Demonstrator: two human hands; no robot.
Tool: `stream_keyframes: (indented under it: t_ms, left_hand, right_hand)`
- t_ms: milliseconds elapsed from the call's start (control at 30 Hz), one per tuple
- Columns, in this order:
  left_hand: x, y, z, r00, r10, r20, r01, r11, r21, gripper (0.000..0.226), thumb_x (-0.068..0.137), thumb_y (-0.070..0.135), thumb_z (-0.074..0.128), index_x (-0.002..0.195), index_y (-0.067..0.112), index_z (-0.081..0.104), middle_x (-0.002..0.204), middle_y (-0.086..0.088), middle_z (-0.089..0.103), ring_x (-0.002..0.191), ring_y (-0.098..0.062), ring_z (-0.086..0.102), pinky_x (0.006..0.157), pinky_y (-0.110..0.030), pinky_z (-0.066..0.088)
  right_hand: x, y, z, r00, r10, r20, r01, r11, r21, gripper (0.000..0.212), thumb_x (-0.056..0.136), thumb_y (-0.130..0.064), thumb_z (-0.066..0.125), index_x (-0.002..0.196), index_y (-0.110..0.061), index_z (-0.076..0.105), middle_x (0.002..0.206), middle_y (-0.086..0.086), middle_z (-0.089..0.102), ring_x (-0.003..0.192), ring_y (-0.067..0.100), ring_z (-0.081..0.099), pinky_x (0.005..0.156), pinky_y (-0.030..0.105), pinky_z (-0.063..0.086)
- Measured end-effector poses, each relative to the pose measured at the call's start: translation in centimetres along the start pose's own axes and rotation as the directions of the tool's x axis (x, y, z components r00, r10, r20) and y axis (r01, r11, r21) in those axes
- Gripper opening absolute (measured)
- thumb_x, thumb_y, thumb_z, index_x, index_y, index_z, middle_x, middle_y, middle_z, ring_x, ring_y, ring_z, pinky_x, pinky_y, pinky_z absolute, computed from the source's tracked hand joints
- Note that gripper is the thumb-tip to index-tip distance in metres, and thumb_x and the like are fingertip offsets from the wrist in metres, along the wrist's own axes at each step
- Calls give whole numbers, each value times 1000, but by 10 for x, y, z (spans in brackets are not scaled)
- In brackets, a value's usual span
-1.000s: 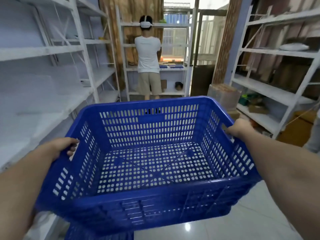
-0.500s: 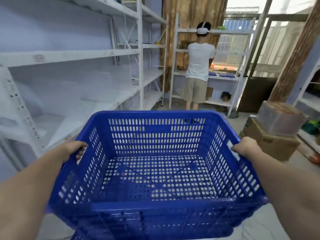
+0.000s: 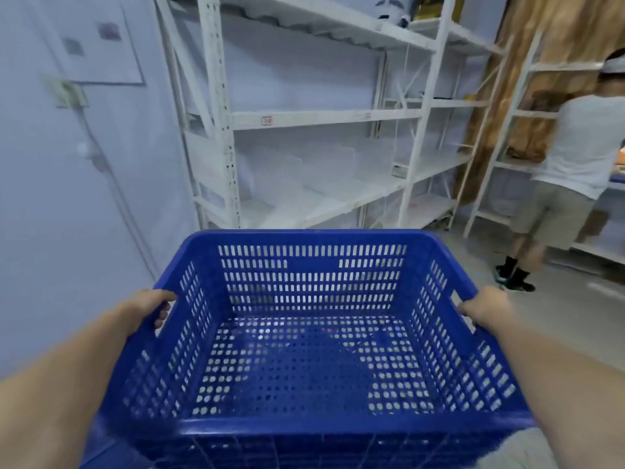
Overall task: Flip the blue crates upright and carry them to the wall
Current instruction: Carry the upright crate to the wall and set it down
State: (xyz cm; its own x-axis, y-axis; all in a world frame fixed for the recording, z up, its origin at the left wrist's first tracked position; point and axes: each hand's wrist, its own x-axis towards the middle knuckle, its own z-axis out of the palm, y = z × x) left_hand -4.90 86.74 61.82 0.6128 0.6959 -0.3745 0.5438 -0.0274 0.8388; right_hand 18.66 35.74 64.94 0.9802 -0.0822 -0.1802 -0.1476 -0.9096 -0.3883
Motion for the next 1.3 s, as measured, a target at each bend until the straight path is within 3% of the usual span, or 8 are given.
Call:
stream_keyframes:
  t_ms: [167,400,667,767,933,1033,1167,1300]
  left_hand:
    - [-22,-50,-100,988,-37,-149,31,999,-40,21,93,9,52,75,5,43,60,-8,37,47,-21,29,45,-24,28]
    - [-38,-129,-245,937,-134,-322,77,980,-182,22,94,8,49,73,5,41,60,-8,34,50,-20,27,47,-24,25]
    - [-49,-205,-385,860,-243,-448,126,953,-276,30,95,18,50,69,7,41,58,-8,33,48,-22,27,47,-28,26]
    - [-42,-219,-422,833,-286,-474,150,940,-305,31,95,22,52,71,6,42,59,-9,35,47,-23,29,47,-29,28]
    - [-17,-230,-464,789,-310,-530,160,937,-309,31,94,19,53,67,6,43,57,-10,38,43,-24,30,33,-17,31]
    - [7,-237,-482,778,-325,-538,181,935,-304,31,94,18,52,67,6,43,56,-11,38,43,-24,30,41,-24,30]
    - [44,-239,-505,748,-358,-560,207,926,-316,27,93,17,52,70,6,43,58,-11,38,44,-24,30,40,-24,30]
    - [80,-239,-529,702,-390,-595,234,916,-324,30,91,18,52,65,7,42,54,-12,38,34,-21,32,44,-25,29]
  right_hand:
    - [-27,-91,44,985,-153,86,155,988,-24,31,84,-21,64,99,7,65,99,22,69,93,35,65,66,30,45]
    - [-80,-244,129,925,-368,95,375,924,-69,21,77,-26,66,82,-8,56,65,4,55,64,23,56,55,25,41]
    - [-160,-389,221,864,-473,173,476,879,25,19,80,-24,65,86,-8,56,76,10,64,68,25,61,56,28,43]
    - [-174,-433,244,844,-497,201,499,865,45,19,80,-23,65,85,-7,57,80,13,67,75,30,63,64,31,49]
    - [-174,-498,282,816,-532,227,536,843,49,25,74,-21,69,86,0,65,80,16,66,73,32,63,64,34,52]
    - [-172,-539,306,793,-551,261,564,825,27,20,75,-20,69,80,-1,64,72,13,63,67,29,61,54,30,45]
    - [-155,-599,342,774,-565,285,581,813,32,21,76,-21,68,65,-5,59,72,16,67,69,31,64,57,30,48]
    - [-143,-655,382,754,-573,320,601,799,16,23,78,-25,67,72,-4,59,76,16,70,67,30,64,56,29,48]
